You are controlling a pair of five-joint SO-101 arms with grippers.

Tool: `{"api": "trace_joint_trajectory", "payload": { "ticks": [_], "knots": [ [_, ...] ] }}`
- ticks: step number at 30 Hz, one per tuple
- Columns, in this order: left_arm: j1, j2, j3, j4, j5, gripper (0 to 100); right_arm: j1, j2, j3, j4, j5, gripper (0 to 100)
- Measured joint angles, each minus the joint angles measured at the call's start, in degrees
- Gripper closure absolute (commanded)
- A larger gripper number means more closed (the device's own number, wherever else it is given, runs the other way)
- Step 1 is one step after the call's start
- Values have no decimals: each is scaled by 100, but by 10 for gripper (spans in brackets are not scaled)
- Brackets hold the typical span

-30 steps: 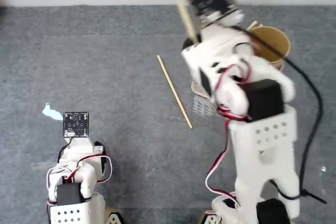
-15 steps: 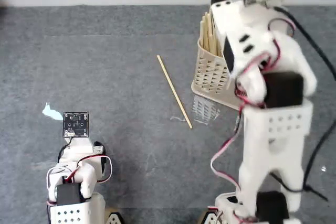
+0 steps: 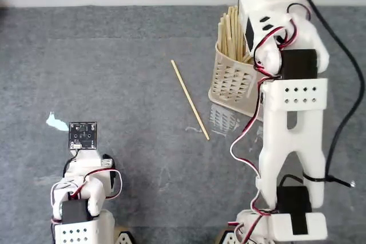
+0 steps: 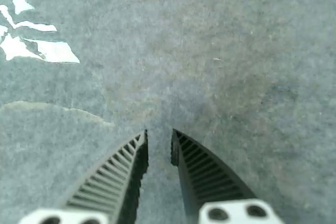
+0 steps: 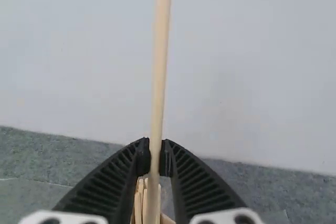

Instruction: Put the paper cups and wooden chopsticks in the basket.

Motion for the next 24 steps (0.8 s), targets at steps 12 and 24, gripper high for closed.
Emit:
{"api": "trace_joint_trajectory", "payload": {
  "ticks": [12, 24],
  "knots": [
    [0, 0, 0, 0, 0, 923, 18, -879, 3323, -2347, 343, 976],
    [0, 0, 0, 0, 0, 923, 35, -1108, 3042, -1371, 343, 859]
  ]
}}
